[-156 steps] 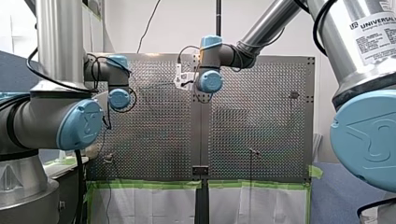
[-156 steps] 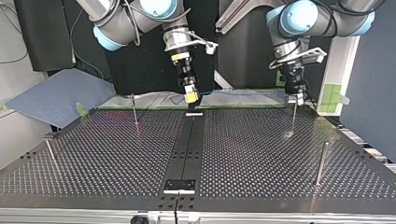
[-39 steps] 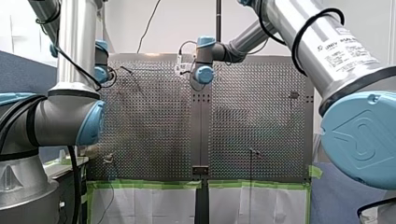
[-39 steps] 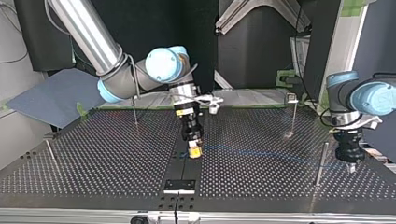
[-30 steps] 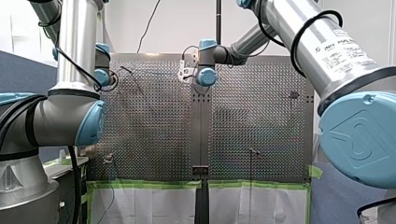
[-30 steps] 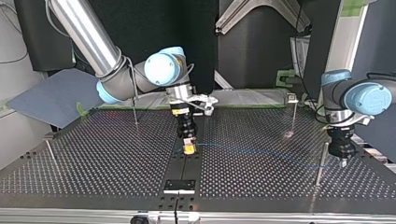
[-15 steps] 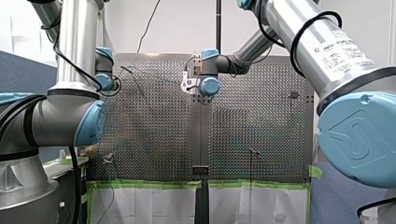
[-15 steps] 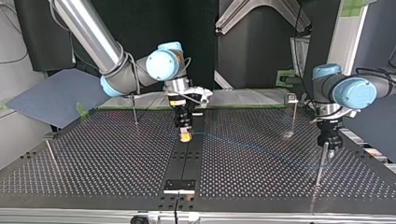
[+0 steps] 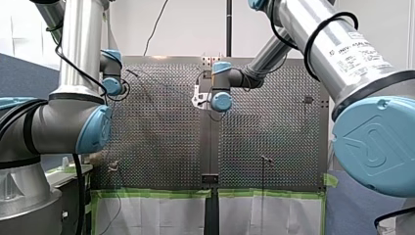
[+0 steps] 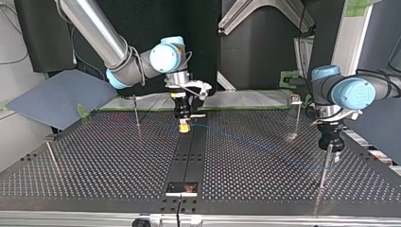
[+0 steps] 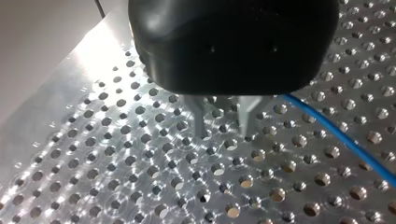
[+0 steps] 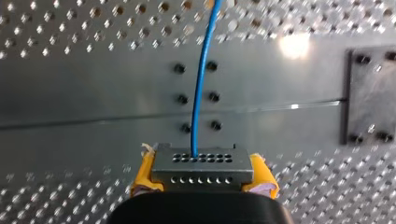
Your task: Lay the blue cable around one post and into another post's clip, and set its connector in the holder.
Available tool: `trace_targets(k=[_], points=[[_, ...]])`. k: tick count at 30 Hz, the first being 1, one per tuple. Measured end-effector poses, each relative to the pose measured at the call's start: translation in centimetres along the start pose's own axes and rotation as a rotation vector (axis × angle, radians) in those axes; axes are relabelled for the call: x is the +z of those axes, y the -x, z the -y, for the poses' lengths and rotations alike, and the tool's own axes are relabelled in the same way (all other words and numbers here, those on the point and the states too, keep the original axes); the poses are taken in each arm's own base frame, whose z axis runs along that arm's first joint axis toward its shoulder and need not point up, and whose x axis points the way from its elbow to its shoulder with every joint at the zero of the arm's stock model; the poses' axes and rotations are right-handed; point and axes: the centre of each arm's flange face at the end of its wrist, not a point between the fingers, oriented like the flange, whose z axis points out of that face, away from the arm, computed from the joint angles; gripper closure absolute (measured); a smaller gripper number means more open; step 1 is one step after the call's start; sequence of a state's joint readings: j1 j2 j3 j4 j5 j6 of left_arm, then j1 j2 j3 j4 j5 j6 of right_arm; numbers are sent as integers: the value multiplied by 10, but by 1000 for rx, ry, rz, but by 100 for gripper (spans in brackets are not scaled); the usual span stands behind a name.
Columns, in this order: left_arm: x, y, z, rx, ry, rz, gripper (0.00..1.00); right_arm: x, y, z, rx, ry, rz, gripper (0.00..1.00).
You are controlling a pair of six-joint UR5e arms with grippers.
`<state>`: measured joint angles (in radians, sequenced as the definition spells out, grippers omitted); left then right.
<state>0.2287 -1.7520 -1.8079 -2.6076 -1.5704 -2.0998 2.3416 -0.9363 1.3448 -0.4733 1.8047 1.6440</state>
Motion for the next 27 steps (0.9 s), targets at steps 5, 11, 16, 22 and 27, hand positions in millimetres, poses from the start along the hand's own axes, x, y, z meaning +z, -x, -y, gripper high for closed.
trace_targets(k=[5, 11, 16, 22, 27], points=[[3, -9, -4, -23, -4, -7, 39, -6, 15, -12, 9, 35, -3, 100], [7, -32, -9, -27, -20, -55, 18, -12, 32, -33, 5, 99, -8, 100], [7, -36, -10, -29, -13, -62, 18, -17, 44, -53, -5, 159, -12, 100], [6, -37, -11, -29, -1, -58, 15, -23, 59, -78, -5, 236, -16, 100], [6, -37, -11, -29, 3, -56, 15, -31, 72, -98, -4, 286, -21, 100]])
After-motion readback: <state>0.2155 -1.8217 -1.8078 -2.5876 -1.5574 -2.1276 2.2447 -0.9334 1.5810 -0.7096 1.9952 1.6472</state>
